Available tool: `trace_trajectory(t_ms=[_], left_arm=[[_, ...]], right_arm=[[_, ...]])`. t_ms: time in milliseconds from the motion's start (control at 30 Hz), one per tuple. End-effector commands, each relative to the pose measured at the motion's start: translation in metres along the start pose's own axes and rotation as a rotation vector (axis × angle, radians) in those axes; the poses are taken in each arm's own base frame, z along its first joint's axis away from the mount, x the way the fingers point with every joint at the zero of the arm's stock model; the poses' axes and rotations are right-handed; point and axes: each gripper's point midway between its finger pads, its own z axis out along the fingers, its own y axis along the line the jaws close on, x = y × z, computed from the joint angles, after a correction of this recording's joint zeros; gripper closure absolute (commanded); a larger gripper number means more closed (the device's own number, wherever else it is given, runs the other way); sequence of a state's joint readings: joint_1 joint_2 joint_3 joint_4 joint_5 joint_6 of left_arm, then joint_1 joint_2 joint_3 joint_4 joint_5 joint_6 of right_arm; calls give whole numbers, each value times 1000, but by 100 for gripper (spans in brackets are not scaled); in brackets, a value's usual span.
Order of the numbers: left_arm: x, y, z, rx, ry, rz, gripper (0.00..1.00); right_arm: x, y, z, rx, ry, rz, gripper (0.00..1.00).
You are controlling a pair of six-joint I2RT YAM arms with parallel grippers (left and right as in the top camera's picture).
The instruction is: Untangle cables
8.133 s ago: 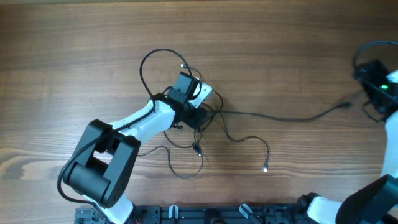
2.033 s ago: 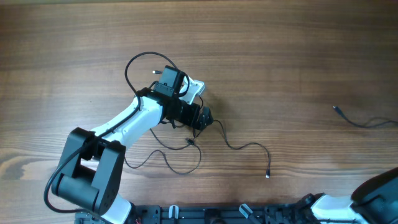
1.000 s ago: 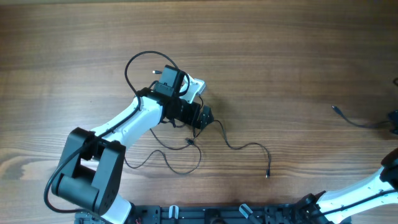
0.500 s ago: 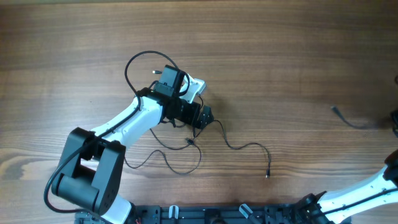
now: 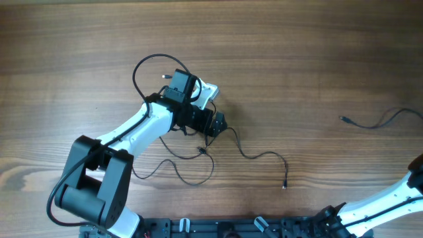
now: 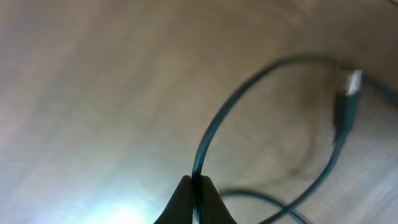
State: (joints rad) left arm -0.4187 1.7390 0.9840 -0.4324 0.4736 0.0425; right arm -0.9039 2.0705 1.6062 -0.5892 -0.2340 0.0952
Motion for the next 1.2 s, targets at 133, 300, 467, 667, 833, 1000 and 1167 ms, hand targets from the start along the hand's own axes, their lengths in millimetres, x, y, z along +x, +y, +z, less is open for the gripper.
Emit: trace_trajectory(t_ms=[133,300,467,667,833,1000,1167], left_arm=[[-13,-9,-6,22,-42,20,0],[-13,-9,-6,23,-43,22,0],[-13,-9,-6,23,-45,22,0],[-13,-9,-6,22,-42,21,0],[-13,-9,-6,22,-44,22,0],[-13,-9,-6,23,-43,22,0],[-14,-9,-6,23,-46,23,0]], right_arm=[[21,8,2,-27,81,16,0],[50,28,3,-33,193,10,0],[81,63,10,-1,279,-29,0],[118,43,27,253,299,-81,17],[131,27,32,317,302,-92,47],[132,27,31,318,309,-92,66],[137,25,28,325,333,-86,67]])
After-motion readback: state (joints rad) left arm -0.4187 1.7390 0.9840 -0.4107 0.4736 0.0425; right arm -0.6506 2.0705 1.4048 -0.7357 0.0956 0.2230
